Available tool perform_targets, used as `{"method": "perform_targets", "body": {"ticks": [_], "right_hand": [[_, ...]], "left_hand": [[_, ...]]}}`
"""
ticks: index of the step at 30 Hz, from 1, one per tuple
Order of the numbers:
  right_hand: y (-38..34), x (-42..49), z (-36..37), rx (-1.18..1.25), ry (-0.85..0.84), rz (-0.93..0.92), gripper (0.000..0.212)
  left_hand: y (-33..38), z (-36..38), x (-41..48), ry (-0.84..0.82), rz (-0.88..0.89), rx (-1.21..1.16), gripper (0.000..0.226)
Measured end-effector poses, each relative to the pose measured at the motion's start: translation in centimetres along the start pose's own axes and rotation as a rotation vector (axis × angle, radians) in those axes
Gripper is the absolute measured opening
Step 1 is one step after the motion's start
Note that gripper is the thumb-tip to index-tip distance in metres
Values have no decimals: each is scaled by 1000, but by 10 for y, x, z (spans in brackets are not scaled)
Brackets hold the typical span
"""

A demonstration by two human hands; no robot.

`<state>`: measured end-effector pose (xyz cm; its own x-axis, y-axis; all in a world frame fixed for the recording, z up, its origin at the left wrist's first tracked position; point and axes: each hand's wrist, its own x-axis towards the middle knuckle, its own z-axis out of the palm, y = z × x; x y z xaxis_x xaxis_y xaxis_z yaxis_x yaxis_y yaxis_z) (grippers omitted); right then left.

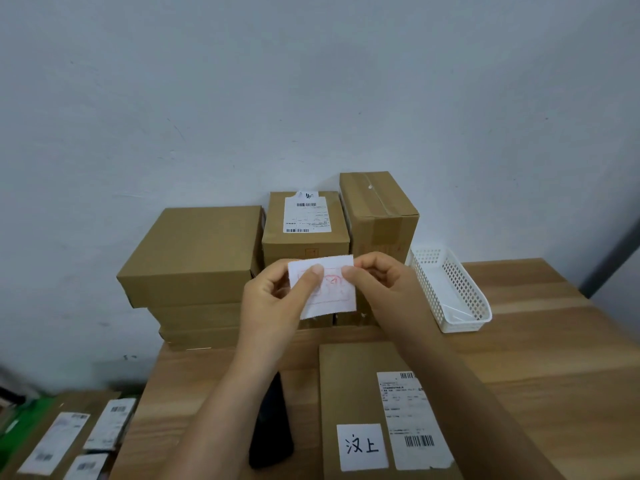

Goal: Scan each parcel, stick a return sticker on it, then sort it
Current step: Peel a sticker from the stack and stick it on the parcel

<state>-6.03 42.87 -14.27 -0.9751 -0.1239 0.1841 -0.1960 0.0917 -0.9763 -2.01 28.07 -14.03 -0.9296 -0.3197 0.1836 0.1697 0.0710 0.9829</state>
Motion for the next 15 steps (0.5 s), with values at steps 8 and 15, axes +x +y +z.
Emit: {"method": "perform_targets", "body": {"ticks": [8, 15], "right_hand": [[2, -7, 1, -73, -135, 20, 18], [6, -5, 2, -83, -102, 11, 18]], "left_hand": [[-1, -3, 0, -3, 14, 62, 11], [-4, -5, 3, 29, -11, 44, 10]]}}
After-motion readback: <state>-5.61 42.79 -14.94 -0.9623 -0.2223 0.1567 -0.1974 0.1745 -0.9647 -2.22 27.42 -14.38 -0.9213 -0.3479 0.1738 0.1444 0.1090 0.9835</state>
